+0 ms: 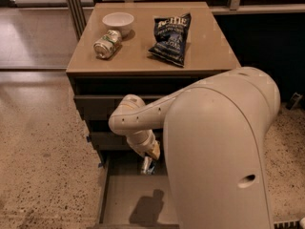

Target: Pick redbull can from bottom drawer and place on counter

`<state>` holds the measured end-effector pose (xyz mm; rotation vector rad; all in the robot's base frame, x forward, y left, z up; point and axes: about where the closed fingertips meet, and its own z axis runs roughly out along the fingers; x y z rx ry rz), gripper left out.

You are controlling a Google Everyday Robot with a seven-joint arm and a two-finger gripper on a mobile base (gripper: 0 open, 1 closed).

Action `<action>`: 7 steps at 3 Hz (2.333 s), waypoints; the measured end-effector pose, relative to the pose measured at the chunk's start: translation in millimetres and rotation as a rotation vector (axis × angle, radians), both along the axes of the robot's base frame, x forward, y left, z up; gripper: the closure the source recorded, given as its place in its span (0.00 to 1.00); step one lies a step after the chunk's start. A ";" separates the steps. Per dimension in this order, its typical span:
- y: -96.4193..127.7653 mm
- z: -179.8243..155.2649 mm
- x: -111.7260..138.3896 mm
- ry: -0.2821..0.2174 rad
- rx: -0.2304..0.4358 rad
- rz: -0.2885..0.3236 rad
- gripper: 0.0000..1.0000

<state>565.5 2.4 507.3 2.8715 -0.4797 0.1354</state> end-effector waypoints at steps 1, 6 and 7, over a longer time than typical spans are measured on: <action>3.1 -1.9 0.2 0.020 0.004 0.014 1.00; -26.2 316.5 23.4 -0.202 0.202 0.260 1.00; -50.7 340.0 34.2 -0.260 0.344 0.183 1.00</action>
Offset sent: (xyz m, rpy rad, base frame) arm 0.0088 0.0118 0.1282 0.1139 -0.0063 0.1625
